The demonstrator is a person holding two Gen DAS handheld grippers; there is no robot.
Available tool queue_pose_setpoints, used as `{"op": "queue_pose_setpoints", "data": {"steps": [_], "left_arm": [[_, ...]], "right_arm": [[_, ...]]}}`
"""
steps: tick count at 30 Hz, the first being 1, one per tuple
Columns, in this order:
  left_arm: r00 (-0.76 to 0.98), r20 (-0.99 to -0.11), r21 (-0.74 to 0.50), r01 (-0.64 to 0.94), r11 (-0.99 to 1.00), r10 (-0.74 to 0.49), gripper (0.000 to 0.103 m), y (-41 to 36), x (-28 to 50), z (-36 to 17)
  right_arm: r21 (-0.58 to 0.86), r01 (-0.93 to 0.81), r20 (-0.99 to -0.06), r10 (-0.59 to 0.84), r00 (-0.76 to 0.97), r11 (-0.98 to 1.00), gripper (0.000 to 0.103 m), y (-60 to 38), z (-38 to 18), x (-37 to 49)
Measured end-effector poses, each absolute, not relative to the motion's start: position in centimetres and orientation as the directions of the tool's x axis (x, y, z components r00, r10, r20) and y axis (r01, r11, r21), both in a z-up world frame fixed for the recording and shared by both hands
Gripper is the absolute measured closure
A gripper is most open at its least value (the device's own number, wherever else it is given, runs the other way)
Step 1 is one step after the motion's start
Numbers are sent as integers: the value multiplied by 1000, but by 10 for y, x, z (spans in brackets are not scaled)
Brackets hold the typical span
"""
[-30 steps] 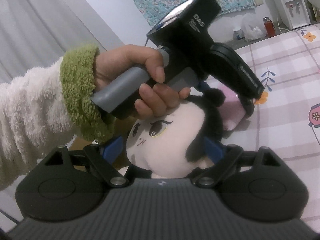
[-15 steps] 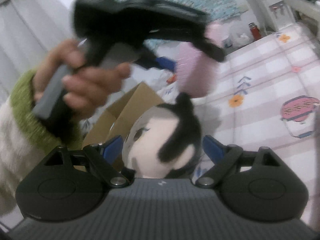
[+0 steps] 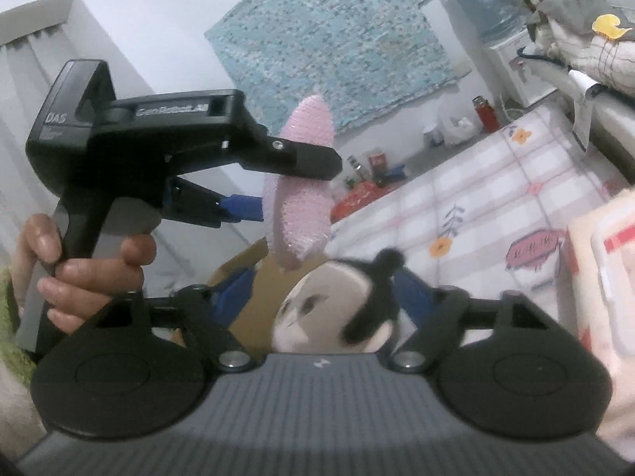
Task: Organize soft objects
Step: 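Grasp the pink sponge with the left gripper while the right gripper sets the doll upright, then carry the pink sponge into the cardboard box and open the left gripper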
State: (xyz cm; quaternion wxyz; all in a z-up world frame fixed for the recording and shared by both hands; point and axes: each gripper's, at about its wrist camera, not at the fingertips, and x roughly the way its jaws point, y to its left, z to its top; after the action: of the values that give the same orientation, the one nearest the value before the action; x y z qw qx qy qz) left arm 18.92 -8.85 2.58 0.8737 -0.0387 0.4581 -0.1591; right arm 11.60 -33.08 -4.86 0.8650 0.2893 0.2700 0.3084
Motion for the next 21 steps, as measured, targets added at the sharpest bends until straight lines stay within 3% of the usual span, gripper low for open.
{"op": "queue_pose_setpoints", "data": {"steps": [2, 6, 12, 21], "left_arm": [[540, -778, -229, 230, 946, -320, 23, -81, 169, 30], [559, -760, -269, 193, 944, -331, 23, -64, 129, 40], [617, -722, -314, 111, 943, -313, 23, -25, 72, 50], [674, -716, -286, -44, 957, -183, 23, 22, 28, 42]], "right_arm": [[648, -397, -304, 698, 648, 650, 50, -326, -40, 100], [621, -451, -306, 728, 613, 641, 63, -314, -17, 66], [586, -550, -278, 785, 553, 595, 67, -291, 15, 28], [541, -609, -357, 814, 458, 580, 68, -239, 35, 7]]}}
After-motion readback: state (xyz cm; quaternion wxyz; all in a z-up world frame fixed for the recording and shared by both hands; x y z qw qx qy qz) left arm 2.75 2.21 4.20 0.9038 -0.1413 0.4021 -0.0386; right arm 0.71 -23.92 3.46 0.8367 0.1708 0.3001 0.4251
